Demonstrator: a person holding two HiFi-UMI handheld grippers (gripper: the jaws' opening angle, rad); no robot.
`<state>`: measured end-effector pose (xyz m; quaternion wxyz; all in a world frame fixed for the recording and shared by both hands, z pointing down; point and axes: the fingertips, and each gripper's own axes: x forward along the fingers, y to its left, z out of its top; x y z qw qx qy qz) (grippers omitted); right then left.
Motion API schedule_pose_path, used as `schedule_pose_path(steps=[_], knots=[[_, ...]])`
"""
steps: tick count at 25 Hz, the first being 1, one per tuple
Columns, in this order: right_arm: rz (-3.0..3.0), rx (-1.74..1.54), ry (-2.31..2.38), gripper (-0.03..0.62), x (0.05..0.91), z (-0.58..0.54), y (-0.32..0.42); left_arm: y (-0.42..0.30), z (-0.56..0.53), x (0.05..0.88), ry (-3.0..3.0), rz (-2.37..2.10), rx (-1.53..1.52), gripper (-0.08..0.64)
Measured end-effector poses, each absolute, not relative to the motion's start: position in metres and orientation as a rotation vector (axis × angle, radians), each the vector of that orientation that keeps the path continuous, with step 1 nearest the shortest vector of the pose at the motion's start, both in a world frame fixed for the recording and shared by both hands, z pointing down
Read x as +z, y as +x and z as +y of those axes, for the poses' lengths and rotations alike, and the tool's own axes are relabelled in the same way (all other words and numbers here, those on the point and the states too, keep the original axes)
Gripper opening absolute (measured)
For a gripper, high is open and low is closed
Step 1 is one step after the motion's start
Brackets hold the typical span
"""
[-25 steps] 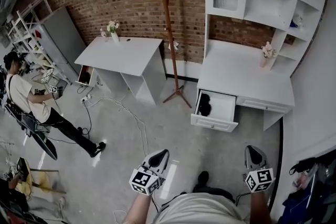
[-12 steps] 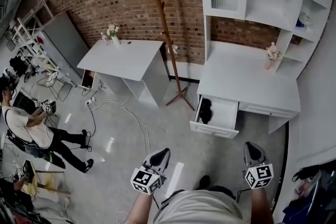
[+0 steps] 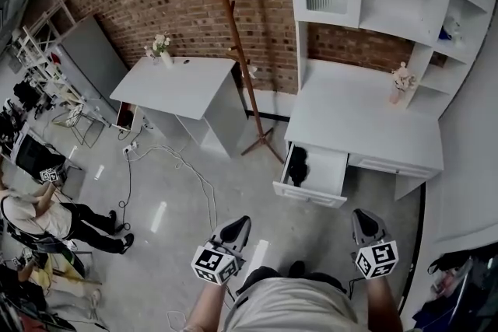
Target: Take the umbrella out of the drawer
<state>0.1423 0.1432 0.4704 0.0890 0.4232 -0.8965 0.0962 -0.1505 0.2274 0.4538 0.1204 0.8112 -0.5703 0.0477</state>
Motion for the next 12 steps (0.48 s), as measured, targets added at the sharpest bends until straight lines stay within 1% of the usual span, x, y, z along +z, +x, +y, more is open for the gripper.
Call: schedule_pose_path(steps=[12], knots=[[-2.64,0.319,1.292,0.034,0.471,0.124,0.158,-0.137,0.2,0.458,2.377,-1.618,0.164,0.026]])
